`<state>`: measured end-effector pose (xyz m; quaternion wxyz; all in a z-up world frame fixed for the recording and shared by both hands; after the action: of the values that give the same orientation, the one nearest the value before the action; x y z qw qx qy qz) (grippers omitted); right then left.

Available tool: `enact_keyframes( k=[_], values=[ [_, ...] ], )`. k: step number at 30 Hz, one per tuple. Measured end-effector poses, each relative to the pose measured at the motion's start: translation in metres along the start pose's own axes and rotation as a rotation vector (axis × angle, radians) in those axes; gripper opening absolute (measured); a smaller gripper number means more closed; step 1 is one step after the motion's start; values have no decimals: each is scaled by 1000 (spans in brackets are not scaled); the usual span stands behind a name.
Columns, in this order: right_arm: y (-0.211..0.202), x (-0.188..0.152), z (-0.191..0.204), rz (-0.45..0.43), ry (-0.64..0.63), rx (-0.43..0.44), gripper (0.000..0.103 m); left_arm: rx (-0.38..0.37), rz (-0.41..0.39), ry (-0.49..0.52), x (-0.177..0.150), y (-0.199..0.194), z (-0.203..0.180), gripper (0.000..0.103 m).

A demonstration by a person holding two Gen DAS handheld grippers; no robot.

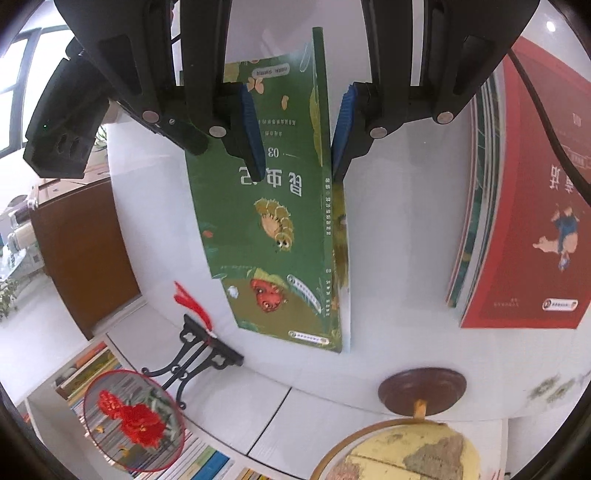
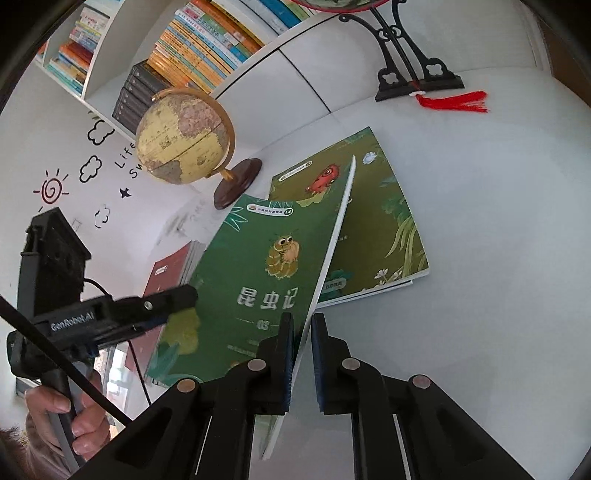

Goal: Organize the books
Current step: 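Carry the caterpillar-cover book with both grippers toward the stack beside the globe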

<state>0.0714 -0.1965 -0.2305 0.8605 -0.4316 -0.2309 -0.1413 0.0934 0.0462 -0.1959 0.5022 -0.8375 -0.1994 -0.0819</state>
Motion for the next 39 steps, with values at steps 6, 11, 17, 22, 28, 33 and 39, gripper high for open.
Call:
enact_keyframes(
  k=[6,11,17,22,28,33,39],
  values=[
    [-9,1,12,-26,11,22,10,-4,-16,8,7,-15,3,31],
    [-9,6,28,-45,-3,28,10,-13,-35,-3,12,-27,10,31],
    [-18,11,43,-82,-11,31,10,-20,-40,30,14,-38,7,31],
    [-36,13,49,-118,-5,27,10,-22,-26,64,13,-46,-3,31],
    [-62,18,64,-172,-18,13,10,-22,-31,107,10,-61,-10,31],
    [-73,24,85,-215,-54,25,10,-15,-51,105,8,-79,1,31],
    [-61,28,120,-218,-104,75,10,26,-97,61,11,-106,36,31]
  ],
)
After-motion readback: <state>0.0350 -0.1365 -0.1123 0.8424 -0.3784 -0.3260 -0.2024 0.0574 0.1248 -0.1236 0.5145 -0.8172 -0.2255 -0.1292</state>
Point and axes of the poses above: each gripper's, at about its wrist camera, not at the fingertips, and y roughly the way its jaws point, z to its left, x to its top, the point moved 1 cm from there along y, roughly the way its jaws point, and after that the axes turned 4 degrees about -y, right-handed, at the moved point
